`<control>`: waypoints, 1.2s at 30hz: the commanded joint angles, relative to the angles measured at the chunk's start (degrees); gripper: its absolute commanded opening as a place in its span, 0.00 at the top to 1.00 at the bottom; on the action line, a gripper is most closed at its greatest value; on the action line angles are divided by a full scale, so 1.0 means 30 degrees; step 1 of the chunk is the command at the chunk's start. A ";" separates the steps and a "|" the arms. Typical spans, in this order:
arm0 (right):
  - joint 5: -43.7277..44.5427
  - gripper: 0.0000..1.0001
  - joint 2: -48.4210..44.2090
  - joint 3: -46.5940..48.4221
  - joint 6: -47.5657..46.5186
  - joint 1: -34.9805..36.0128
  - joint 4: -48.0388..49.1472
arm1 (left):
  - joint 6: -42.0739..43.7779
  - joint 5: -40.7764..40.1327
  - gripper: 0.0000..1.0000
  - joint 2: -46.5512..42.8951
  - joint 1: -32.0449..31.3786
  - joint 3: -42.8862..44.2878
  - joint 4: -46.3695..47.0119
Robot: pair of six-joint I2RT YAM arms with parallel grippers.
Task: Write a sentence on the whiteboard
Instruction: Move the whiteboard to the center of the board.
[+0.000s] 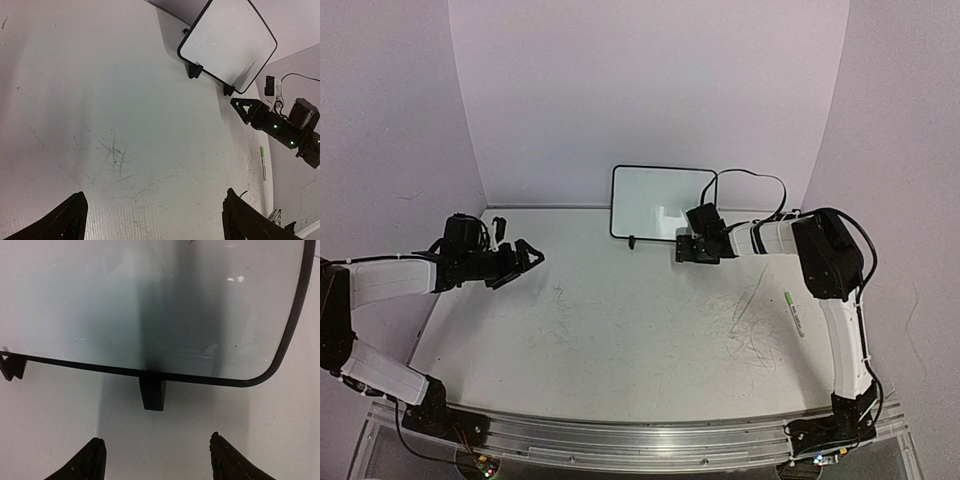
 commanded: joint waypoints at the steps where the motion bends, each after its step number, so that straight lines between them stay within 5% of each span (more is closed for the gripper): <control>1: 0.0845 0.33 0.1238 0.2149 -0.0165 0.0045 -0.0683 | 0.0069 -0.0342 0.06 0.0121 -0.0713 -0.0013 0.0985; 22: 0.1007 0.73 0.4964 0.8273 -0.0407 0.0024 -0.3893 | 0.0504 -0.0569 0.07 -0.1031 -0.1201 -0.0598 0.1021; 36: 0.1679 0.95 0.2725 0.5171 -0.1426 0.0018 -0.2748 | -0.0125 -0.0770 0.07 -0.3217 -0.1206 -0.1970 0.0880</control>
